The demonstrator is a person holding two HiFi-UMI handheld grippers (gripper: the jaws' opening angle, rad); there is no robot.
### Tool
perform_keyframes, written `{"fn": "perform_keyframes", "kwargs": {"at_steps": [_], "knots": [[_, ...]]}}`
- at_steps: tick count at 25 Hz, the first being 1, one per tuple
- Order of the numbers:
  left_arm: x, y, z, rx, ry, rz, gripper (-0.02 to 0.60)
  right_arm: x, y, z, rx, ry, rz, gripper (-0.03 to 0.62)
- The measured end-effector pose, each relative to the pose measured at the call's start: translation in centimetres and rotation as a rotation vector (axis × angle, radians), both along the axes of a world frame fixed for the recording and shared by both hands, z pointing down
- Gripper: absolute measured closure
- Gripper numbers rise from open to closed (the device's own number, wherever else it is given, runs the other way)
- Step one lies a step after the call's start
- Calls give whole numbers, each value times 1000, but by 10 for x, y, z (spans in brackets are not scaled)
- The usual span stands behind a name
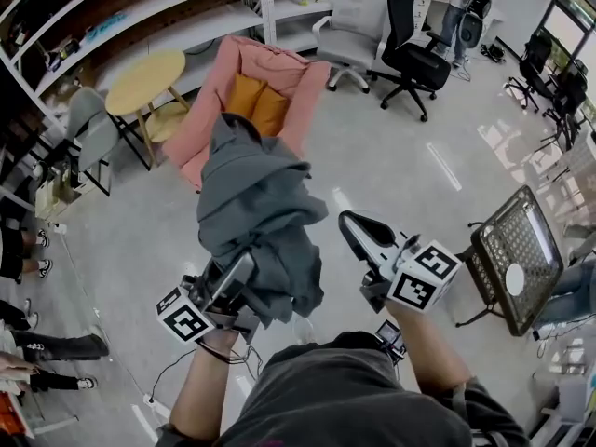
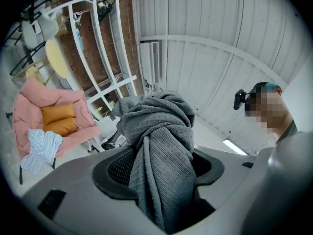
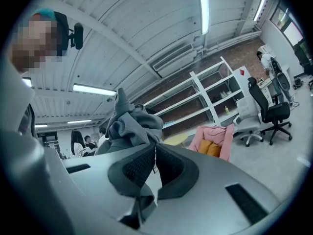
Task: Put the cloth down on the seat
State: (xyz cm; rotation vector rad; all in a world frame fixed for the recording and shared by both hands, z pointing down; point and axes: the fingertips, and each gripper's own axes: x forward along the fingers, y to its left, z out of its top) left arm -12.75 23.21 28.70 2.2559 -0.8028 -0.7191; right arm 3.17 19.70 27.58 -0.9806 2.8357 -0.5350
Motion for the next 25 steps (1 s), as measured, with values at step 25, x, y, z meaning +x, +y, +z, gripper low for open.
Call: {"fn": "perform_keyframes", "kwargs": {"at_steps": [25], "knots": [[-4,-195,31,-78,7,-52,281,-5,-197,33,-77,4,-53,577]]}}
